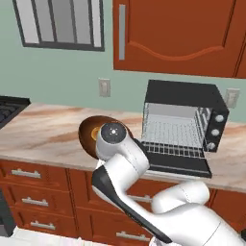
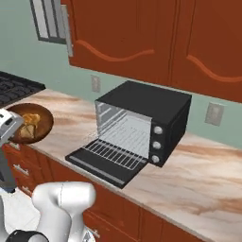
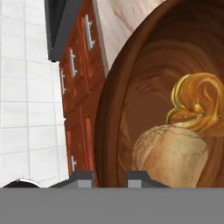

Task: Pick up the heated bread from the toaster oven and place it in the bowl. Then move the bread bowl to the dining counter.

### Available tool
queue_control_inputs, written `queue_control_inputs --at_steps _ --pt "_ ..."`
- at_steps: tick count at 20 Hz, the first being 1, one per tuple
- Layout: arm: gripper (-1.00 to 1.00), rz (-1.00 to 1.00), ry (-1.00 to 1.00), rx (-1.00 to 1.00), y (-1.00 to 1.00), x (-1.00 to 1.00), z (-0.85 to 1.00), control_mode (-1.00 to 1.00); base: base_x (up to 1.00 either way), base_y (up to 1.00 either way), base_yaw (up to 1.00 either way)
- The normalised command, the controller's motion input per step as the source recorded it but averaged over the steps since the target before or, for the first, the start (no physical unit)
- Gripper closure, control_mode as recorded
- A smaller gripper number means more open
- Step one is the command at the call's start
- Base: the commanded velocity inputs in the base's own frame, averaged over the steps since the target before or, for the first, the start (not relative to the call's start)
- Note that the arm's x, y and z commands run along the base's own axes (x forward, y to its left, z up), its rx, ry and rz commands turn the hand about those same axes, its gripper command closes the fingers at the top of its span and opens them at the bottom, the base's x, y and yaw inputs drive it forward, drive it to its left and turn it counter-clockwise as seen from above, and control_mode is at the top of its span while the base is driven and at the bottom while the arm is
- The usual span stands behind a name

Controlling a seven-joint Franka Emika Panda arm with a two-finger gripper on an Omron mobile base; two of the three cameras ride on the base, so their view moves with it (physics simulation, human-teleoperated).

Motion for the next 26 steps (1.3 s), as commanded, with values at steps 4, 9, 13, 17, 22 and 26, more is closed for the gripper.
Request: queue_control_inputs --at_steps 4,9,13,17,22,26 --pt "1.0 0.0 0.0 0.0 0.0 0.0 0.0 1.0 -0.06 0.2 1.0" --pt "1.0 0.0 0.0 0.0 0.0 0.0 0.0 1.0 0.0 0.06 1.0" --pt "1.0 0.0 0.0 0.0 0.0 0.0 0.0 1.0 0.0 0.02 1.0" --pt "1.0 0.0 0.0 0.0 0.0 0.0 0.0 1.0 0.36 0.03 0.89" --pt "1.0 0.0 0.0 0.0 0.0 0.0 0.0 1.0 0.94 -0.01 0.68" --pt "1.0 0.0 0.0 0.0 0.0 0.0 0.0 1.0 1.0 -0.11 0.59"
